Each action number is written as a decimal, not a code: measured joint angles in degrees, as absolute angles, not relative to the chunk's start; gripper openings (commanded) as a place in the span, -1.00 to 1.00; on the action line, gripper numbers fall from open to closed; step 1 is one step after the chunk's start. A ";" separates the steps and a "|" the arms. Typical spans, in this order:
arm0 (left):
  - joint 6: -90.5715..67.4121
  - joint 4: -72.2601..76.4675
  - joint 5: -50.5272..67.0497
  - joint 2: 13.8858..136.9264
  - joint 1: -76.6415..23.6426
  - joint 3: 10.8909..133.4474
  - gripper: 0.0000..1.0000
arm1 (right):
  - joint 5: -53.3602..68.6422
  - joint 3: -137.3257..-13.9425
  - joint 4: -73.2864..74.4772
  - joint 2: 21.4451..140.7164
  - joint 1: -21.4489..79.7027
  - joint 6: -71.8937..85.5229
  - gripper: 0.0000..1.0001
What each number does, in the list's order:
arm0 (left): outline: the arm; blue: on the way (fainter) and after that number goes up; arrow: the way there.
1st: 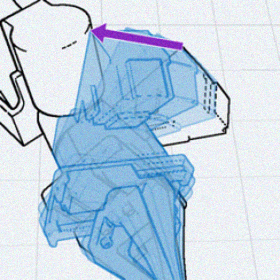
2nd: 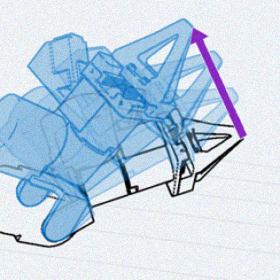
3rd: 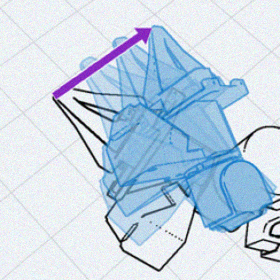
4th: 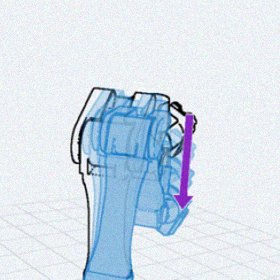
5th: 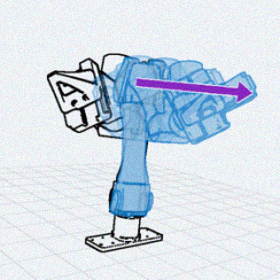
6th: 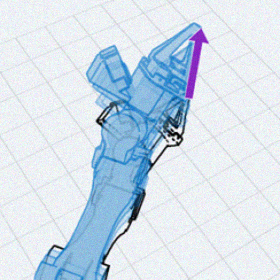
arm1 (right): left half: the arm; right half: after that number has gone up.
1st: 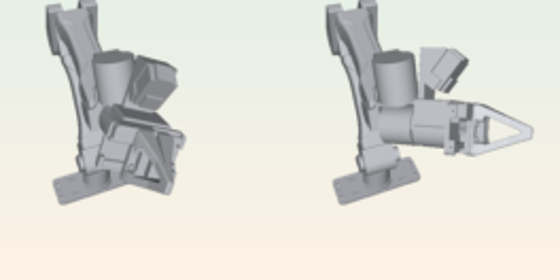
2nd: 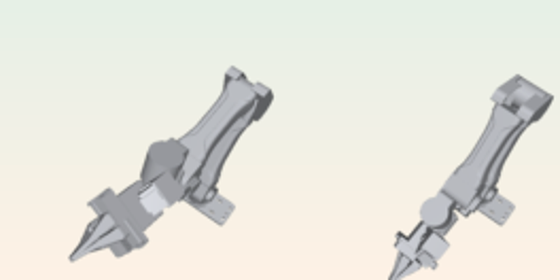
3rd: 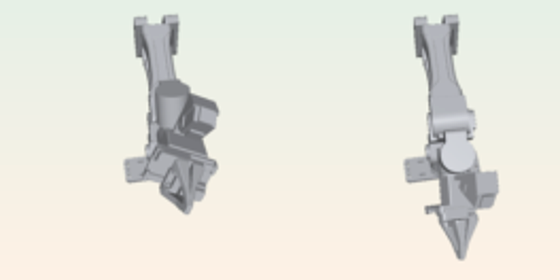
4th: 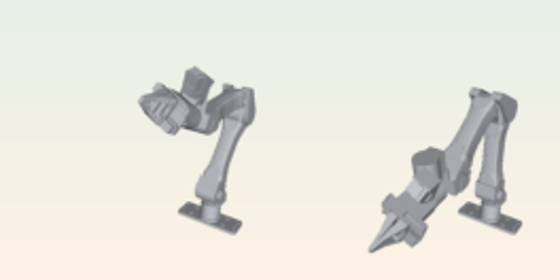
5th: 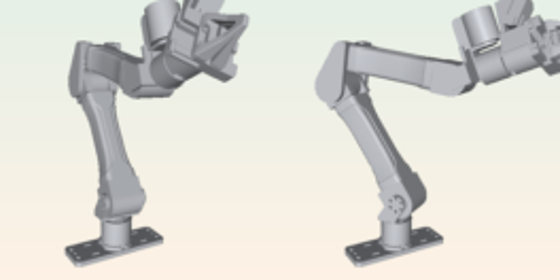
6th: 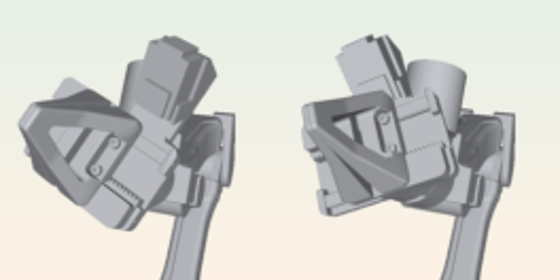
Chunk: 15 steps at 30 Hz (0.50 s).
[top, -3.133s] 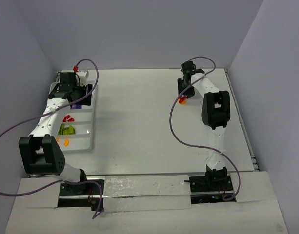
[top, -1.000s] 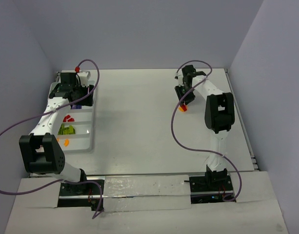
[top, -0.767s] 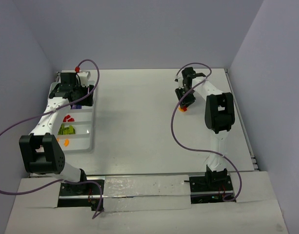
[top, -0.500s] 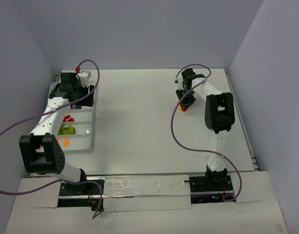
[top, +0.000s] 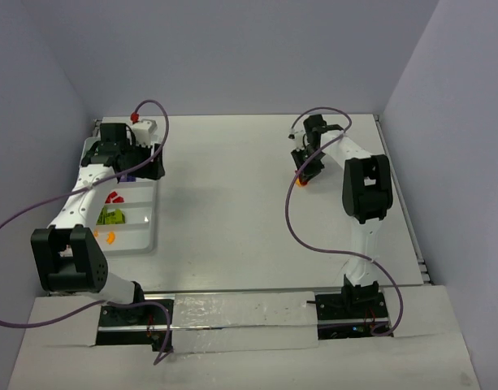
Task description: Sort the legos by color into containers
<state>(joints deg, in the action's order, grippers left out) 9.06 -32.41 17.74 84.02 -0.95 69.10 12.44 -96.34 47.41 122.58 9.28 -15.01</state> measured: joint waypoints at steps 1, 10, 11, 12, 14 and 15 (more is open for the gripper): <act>9.48 -32.08 20.62 82.62 -0.96 67.64 0.41 | 14.57 -96.31 47.69 122.01 9.28 -15.42 -1.00; 1.80 -21.00 49.48 73.59 -1.06 57.13 0.28 | 38.94 -95.90 48.90 110.32 12.26 -15.91 -1.00; -0.30 -18.89 52.04 73.26 -1.11 56.23 0.28 | 40.89 -95.84 48.88 108.75 13.41 -15.90 -1.00; -2.49 -16.63 54.26 73.16 -1.25 55.53 0.27 | 43.27 -95.67 48.86 107.53 14.65 -15.88 -1.00; -7.10 -11.77 57.62 73.14 -1.71 54.17 0.27 | 47.64 -95.27 48.95 105.60 17.71 -15.86 -1.00; -9.43 -9.38 59.08 73.16 -2.12 53.51 0.27 | 49.67 -95.22 49.08 105.01 19.48 -15.86 -1.00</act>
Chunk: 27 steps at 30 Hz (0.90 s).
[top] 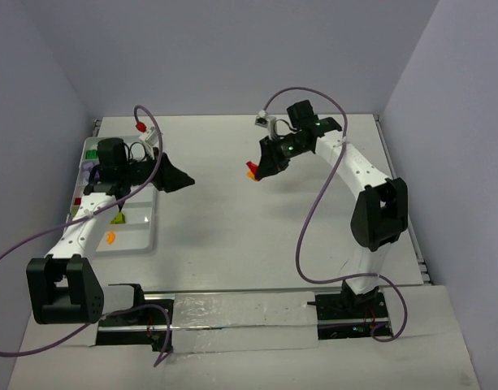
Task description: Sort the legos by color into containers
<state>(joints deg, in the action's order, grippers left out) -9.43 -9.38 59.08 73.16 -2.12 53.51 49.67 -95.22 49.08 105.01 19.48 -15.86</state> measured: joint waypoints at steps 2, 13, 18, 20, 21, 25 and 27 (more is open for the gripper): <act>-13.00 -5.73 61.35 73.30 -3.33 52.92 0.26 | 53.12 -95.20 49.17 104.51 22.63 -15.63 -1.00; -21.79 4.18 64.75 76.28 -12.92 52.97 0.23 | 60.50 -94.06 50.19 104.36 29.19 -14.40 -1.00; -22.91 5.06 64.78 78.49 -14.88 52.99 0.22 | 61.42 -94.06 50.27 104.36 30.46 -14.41 -1.00; -23.58 5.69 64.79 79.05 -15.53 52.99 0.22 | 61.95 -94.06 50.44 104.36 30.79 -14.45 -1.00; -23.93 6.20 64.80 79.24 -15.77 52.99 0.22 | 62.26 -94.06 50.65 104.36 30.97 -14.48 -1.00; -26.94 9.16 65.21 79.94 -16.22 52.98 0.16 | 62.76 -94.06 51.29 104.36 31.23 -14.59 -1.00; -28.93 11.52 65.64 80.30 -16.34 52.97 0.13 | 62.92 -94.06 51.55 104.36 31.27 -14.64 -1.00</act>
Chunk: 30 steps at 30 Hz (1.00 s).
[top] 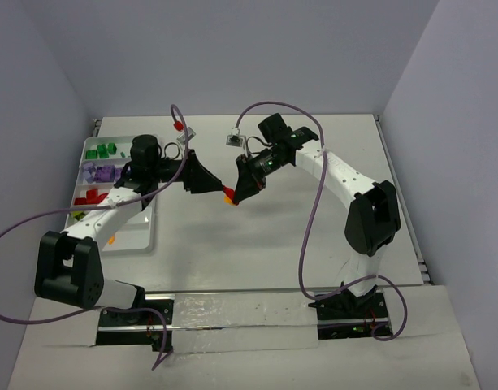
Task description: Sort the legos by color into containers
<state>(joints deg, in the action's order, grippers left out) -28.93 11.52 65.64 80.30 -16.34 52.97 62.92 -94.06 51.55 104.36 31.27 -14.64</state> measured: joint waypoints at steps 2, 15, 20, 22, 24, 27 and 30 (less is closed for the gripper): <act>-30.88 13.98 66.32 80.62 -16.51 52.91 0.10 | 63.09 -94.06 51.75 104.36 31.27 -14.66 -1.00; -36.41 21.12 68.91 81.67 -19.03 51.97 0.07 | 64.66 -94.06 52.29 104.36 31.27 -14.64 -1.00; -35.74 20.58 69.06 81.97 -19.09 51.77 0.04 | 64.99 -94.08 52.29 104.36 31.27 -14.63 -1.00; -35.60 20.37 69.06 82.18 -19.09 51.77 0.01 | 65.00 -94.08 52.31 104.36 31.27 -14.63 -1.00; -35.43 20.12 69.06 82.35 -19.18 51.77 -0.03 | 65.01 -94.10 52.31 104.36 31.27 -14.63 -1.00; -35.05 19.58 69.06 82.45 -19.46 51.77 -0.08 | 65.01 -94.17 52.31 104.36 31.27 -14.63 -1.00; -33.99 18.32 69.06 82.58 -19.94 51.77 -0.10 | 65.01 -94.19 52.31 104.36 31.27 -14.60 -1.00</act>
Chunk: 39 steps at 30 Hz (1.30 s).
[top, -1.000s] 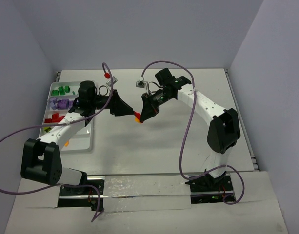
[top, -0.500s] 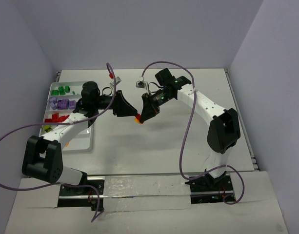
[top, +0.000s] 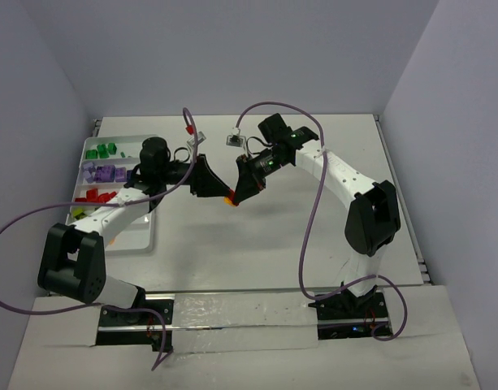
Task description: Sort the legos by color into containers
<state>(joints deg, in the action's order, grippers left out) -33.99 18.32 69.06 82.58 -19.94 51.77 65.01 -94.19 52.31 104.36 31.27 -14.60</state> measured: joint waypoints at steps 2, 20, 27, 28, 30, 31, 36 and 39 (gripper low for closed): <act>-33.35 17.44 69.06 82.66 -20.22 51.77 -0.15 | 65.01 -94.19 52.31 104.36 31.27 -14.59 -1.00; -32.76 14.28 69.72 83.95 -20.66 53.23 -1.00 | 64.75 -94.28 52.73 104.36 31.29 -14.16 -1.00; -37.12 16.92 70.31 85.48 -20.64 53.23 -1.00 | 63.80 -94.28 52.71 104.36 31.24 -12.88 -1.00; -37.71 17.28 70.33 85.74 -20.64 53.23 -1.00 | 63.58 -94.28 52.71 104.36 31.24 -12.86 -1.00; -38.89 17.99 70.31 86.15 -20.63 53.23 -1.00 | 63.13 -94.28 52.70 104.36 31.25 -12.85 -1.00; -39.43 18.31 70.24 86.29 -20.62 53.23 -1.00 | 62.97 -94.28 52.68 104.36 31.27 -12.84 -1.00; -41.41 21.04 68.81 86.35 -20.67 53.19 -1.00 | 62.25 -94.28 52.16 104.29 31.67 -12.65 -1.00; -41.53 22.43 67.75 86.31 -20.67 53.17 -1.00 | 61.98 -94.28 52.14 104.29 32.18 -12.47 -1.00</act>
<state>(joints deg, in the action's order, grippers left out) -41.53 22.43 67.75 86.31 -20.67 53.17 61.98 -94.28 52.14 104.29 32.18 -12.47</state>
